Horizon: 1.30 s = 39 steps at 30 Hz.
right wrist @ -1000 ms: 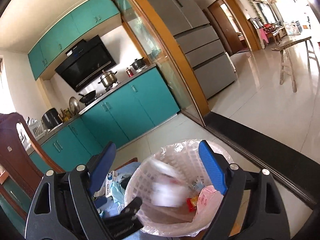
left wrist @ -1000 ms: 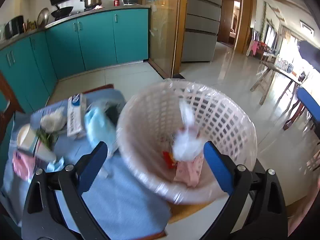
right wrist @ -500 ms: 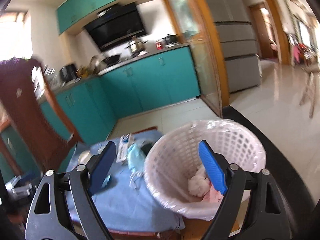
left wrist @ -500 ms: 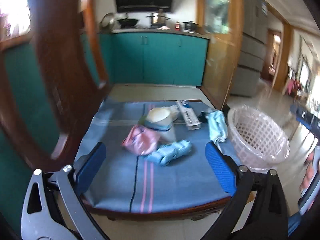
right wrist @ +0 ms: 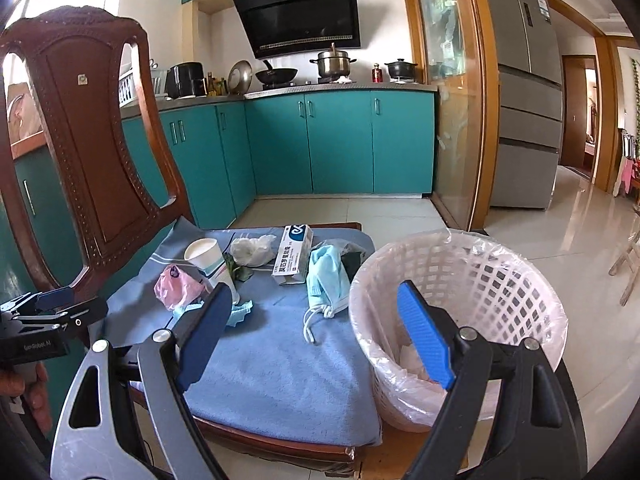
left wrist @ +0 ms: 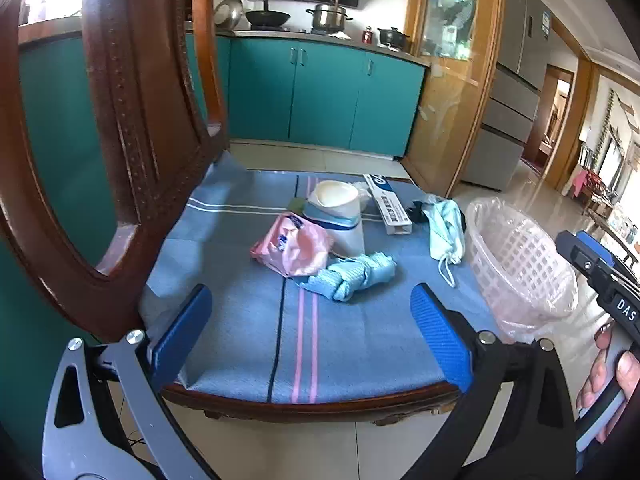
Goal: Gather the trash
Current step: 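Drop the white plastic bag into the wastebasket with the left tool, then move both open tools back over the chair seat toward the mask and cloth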
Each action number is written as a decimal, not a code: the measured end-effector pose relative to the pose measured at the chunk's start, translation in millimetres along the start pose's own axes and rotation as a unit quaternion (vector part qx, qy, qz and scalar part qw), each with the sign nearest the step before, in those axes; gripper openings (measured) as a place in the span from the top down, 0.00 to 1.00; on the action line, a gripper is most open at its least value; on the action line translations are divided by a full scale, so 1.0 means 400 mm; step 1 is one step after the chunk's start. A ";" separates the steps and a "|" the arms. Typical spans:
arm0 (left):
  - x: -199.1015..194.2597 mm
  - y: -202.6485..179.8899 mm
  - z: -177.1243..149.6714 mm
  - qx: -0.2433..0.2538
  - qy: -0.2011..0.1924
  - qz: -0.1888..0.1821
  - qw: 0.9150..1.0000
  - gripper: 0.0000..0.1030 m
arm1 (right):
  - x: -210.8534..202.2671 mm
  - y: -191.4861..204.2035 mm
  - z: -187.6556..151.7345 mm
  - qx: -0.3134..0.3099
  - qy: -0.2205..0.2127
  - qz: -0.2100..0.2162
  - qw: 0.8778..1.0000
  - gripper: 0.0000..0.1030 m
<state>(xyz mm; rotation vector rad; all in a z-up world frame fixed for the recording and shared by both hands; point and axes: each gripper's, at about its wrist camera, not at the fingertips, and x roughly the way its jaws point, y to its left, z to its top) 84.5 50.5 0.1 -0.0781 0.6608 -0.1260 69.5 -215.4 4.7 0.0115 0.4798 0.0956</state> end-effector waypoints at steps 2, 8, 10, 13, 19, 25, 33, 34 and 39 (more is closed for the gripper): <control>0.004 -0.005 -0.001 0.000 0.001 -0.001 1.000 0.04 | -0.001 0.000 -0.001 -0.003 0.001 -0.001 1.000 0.20; 0.014 -0.012 -0.004 0.001 0.004 0.003 1.000 0.04 | -0.004 -0.015 -0.002 0.000 0.003 -0.004 1.000 0.20; 0.018 -0.017 -0.006 0.005 0.006 0.005 1.000 0.04 | -0.007 -0.013 -0.002 -0.001 0.002 -0.004 1.000 0.20; 0.027 -0.025 -0.009 0.010 0.010 0.005 1.000 0.04 | -0.009 -0.013 -0.004 -0.001 0.001 -0.003 1.000 0.20; 0.042 -0.038 -0.018 0.020 0.016 0.007 1.000 0.04 | -0.015 -0.022 -0.001 0.001 0.002 -0.004 1.000 0.20; 0.045 -0.042 -0.021 0.024 0.017 0.007 1.000 0.04 | -0.014 -0.022 0.000 0.000 0.003 -0.003 1.000 0.20; 0.049 -0.047 -0.024 0.027 0.021 0.000 0.999 0.04 | -0.007 -0.018 0.000 -0.003 0.008 -0.002 1.000 0.20; 0.052 -0.052 -0.026 0.029 0.022 -0.001 0.999 0.04 | -0.004 -0.016 -0.001 -0.004 0.009 -0.002 1.000 0.20; 0.108 -0.096 -0.034 0.062 0.035 0.003 0.997 0.05 | 0.051 -0.001 0.015 -0.020 0.021 -0.014 0.999 0.20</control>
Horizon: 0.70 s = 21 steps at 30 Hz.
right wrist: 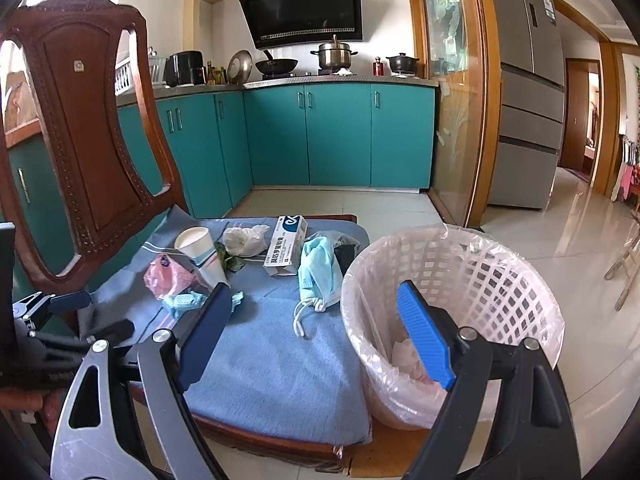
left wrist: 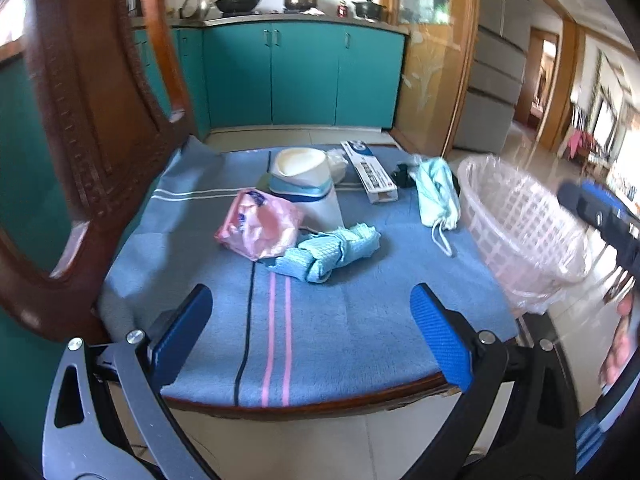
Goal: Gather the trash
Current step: 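Move both open tools back over the chair seat toward the mask and cloth, then grasp the light blue cloth with the left tool while the right tool grasps the blue face mask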
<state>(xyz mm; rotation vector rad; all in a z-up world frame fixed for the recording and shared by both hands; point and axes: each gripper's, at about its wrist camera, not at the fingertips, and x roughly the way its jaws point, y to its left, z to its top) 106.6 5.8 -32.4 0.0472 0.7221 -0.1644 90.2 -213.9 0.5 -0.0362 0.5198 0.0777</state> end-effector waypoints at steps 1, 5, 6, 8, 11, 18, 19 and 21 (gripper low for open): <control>0.014 -0.008 0.003 0.006 0.001 0.003 1.000 0.08 | 0.016 0.004 0.005 -0.005 0.002 -0.003 1.000 0.20; 0.088 -0.042 0.020 0.028 0.013 -0.013 0.999 0.20 | 0.122 0.016 0.030 -0.025 0.029 -0.020 0.999 0.20; 0.102 -0.048 0.023 0.033 0.016 -0.015 0.999 0.23 | 0.165 0.018 0.034 -0.026 0.047 -0.022 0.998 0.20; 0.131 -0.061 0.032 0.042 0.018 -0.016 0.999 0.24 | 0.218 0.024 0.037 -0.030 0.068 -0.026 0.997 0.20; 0.174 -0.079 0.043 0.060 0.021 -0.014 0.998 0.25 | 0.288 0.043 0.043 -0.052 0.084 -0.038 0.994 0.20; 0.284 -0.078 0.069 0.058 0.058 -0.013 0.997 0.38 | 0.427 0.077 0.048 -0.072 0.130 -0.037 0.988 0.38; 0.298 -0.078 0.072 0.057 0.067 -0.013 0.996 0.44 | 0.447 0.081 0.044 -0.076 0.143 -0.039 0.986 0.48; 0.309 -0.071 0.076 0.051 0.070 -0.012 0.996 0.61 | 0.465 0.076 0.037 -0.070 0.164 -0.033 0.983 0.74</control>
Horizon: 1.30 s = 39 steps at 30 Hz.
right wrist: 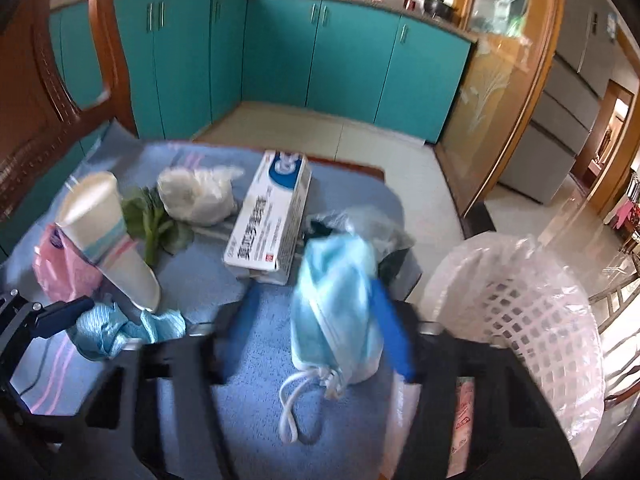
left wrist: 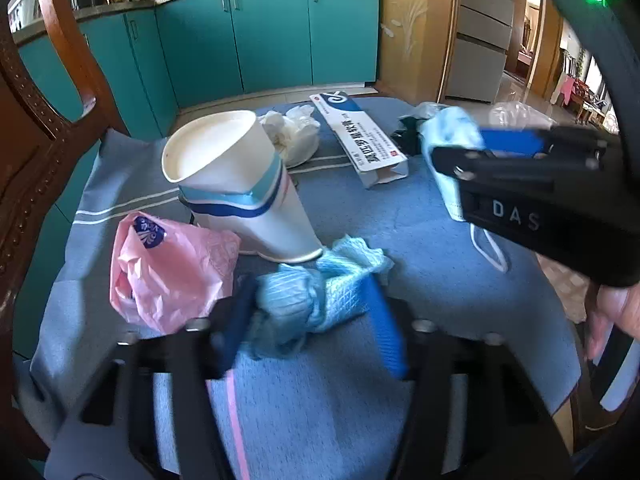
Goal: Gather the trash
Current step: 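Grasp the light blue cloth with the left tool while the right tool grasps the blue face mask, then carry the blue face mask with the right tool into the wastebasket and release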
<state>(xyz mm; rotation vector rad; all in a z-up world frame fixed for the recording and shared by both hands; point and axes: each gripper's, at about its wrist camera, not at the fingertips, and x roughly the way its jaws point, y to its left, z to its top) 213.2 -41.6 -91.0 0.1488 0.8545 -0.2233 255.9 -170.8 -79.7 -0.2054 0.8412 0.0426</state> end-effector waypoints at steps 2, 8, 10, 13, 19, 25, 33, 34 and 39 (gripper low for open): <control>-0.011 0.018 0.003 -0.016 -0.003 -0.008 1.000 0.84 | -0.012 -0.007 -0.007 0.011 0.002 0.015 1.000 0.93; -0.205 0.035 0.020 -0.020 -0.067 -0.051 0.996 0.90 | -0.213 -0.052 -0.012 0.051 -0.061 0.101 0.992 0.96; -0.320 0.048 0.017 -0.032 -0.110 -0.072 0.991 0.90 | -0.281 -0.076 -0.021 0.068 -0.084 0.137 0.985 0.96; -0.443 0.073 0.005 -0.057 -0.160 -0.087 0.982 0.90 | -0.390 -0.103 -0.043 0.082 -0.123 0.173 0.974 0.96; -0.486 0.128 -0.050 -0.114 -0.177 -0.083 0.974 0.90 | -0.491 -0.109 -0.130 0.081 -0.161 0.188 0.966 0.96; -0.389 0.133 -0.060 -0.120 -0.135 -0.059 0.982 0.90 | -0.453 -0.062 -0.162 0.063 -0.135 0.184 0.972 0.96; -0.364 0.127 -0.069 -0.108 -0.122 -0.044 0.986 0.90 | -0.443 -0.053 -0.167 0.060 -0.132 0.181 0.973 0.96; -0.368 0.125 -0.071 -0.107 -0.122 -0.043 0.986 0.90 | -0.442 -0.054 -0.167 0.060 -0.131 0.181 0.973 0.96; -0.373 0.120 -0.074 -0.106 -0.120 -0.043 0.986 0.90 | -0.429 -0.055 -0.170 0.058 -0.124 0.180 0.974 0.96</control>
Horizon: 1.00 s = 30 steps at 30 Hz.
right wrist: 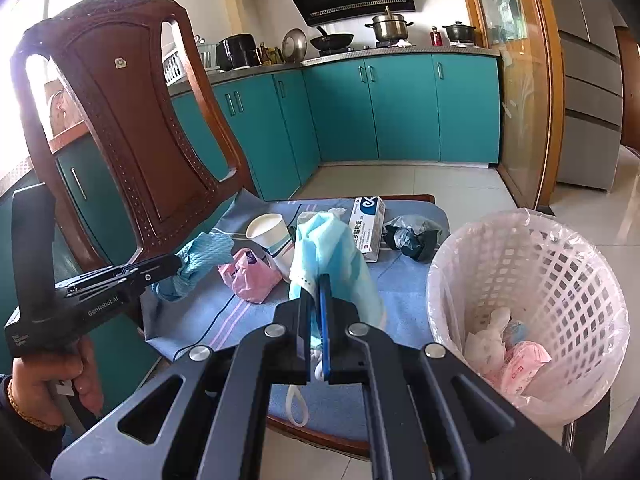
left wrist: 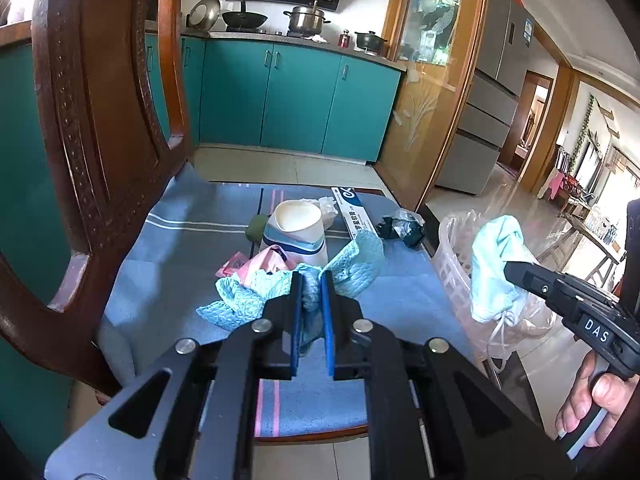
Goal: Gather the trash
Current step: 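Carry the blue face mask with the right tool into the wastebasket and release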
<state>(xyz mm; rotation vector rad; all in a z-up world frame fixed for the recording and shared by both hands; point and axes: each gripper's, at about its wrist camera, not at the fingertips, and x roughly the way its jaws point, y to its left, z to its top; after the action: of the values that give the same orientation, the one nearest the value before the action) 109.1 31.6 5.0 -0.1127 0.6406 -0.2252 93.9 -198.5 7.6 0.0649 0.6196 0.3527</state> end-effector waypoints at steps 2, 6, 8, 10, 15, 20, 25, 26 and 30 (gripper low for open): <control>-0.001 -0.002 -0.001 0.001 0.001 -0.001 1.000 0.90 | 0.001 0.001 -0.001 -0.001 0.001 0.001 1.000 0.96; -0.001 -0.001 -0.001 0.003 0.004 0.000 1.000 0.90 | 0.004 0.007 -0.003 -0.006 0.002 0.000 1.000 0.96; -0.002 0.000 -0.001 0.002 0.004 0.000 1.000 0.90 | 0.004 0.006 -0.004 -0.006 0.002 -0.001 1.000 0.96; -0.001 0.003 0.000 0.003 0.004 0.001 1.000 0.90 | 0.005 0.005 -0.003 -0.005 0.003 -0.001 1.000 0.96; 0.000 0.002 0.001 0.004 0.007 0.004 1.000 0.90 | 0.007 0.002 -0.005 -0.007 0.003 -0.002 1.000 0.96; 0.006 -0.001 -0.002 0.008 0.014 0.002 1.000 0.90 | 0.008 0.002 -0.006 -0.008 0.003 -0.002 1.000 0.96; 0.010 -0.002 -0.002 0.009 0.018 0.002 1.000 0.89 | 0.010 0.002 -0.008 -0.010 0.008 -0.003 1.000 0.96; 0.011 -0.002 -0.002 0.010 0.019 0.002 1.000 0.89 | 0.011 0.001 -0.008 -0.010 0.008 -0.002 1.000 0.96; 0.016 -0.003 -0.002 0.011 0.021 0.002 1.000 0.89 | 0.015 0.005 -0.010 -0.012 0.013 -0.001 1.000 0.96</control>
<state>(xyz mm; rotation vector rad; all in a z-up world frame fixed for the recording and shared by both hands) 113.4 28.7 0.9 -0.0851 0.6805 -0.2310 95.4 -194.8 1.2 0.0369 0.6409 0.3592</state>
